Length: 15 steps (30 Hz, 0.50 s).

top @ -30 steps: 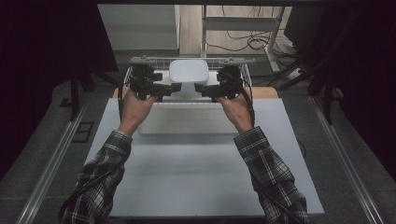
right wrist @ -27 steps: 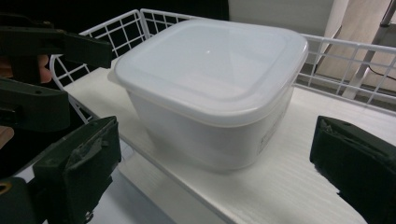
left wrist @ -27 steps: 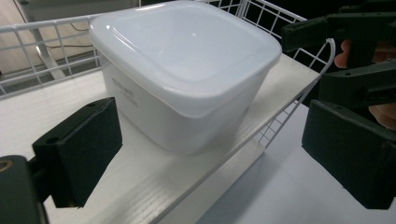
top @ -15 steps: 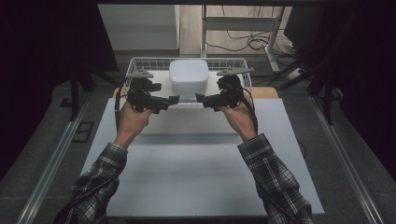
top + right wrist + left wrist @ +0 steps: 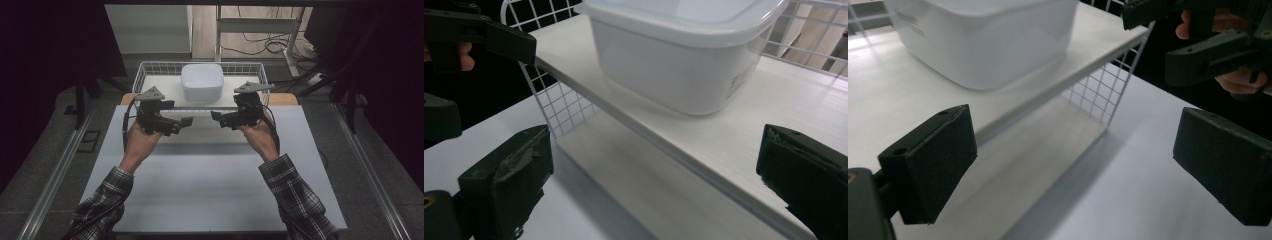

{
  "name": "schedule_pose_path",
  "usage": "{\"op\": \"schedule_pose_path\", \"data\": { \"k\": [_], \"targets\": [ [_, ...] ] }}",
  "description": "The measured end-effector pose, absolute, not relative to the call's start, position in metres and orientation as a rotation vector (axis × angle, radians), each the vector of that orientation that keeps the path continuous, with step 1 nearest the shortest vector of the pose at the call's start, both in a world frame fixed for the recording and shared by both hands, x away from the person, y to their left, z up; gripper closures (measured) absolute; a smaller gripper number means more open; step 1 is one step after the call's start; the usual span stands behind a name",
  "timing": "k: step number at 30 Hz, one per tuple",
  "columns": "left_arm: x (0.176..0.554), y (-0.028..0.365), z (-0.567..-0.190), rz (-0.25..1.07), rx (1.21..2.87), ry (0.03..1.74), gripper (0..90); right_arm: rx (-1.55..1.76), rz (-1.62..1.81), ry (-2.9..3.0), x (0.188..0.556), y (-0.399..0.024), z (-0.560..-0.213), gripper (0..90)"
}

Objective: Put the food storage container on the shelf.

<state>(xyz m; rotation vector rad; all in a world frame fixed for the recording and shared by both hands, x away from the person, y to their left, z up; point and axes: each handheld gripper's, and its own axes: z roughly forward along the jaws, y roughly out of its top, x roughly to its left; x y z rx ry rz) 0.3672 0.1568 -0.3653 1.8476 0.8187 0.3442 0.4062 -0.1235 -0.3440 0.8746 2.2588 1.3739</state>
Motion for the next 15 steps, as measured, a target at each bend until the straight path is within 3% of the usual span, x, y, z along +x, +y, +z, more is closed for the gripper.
{"op": "schedule_pose_path", "data": {
  "k": [15],
  "targets": [
    [0.345, 0.148, -0.397, 0.305, 1.863, 0.796, 3.4, 0.811, 1.365, 2.301, 0.382, -0.123, -0.367, 1.4]
  ]
}}
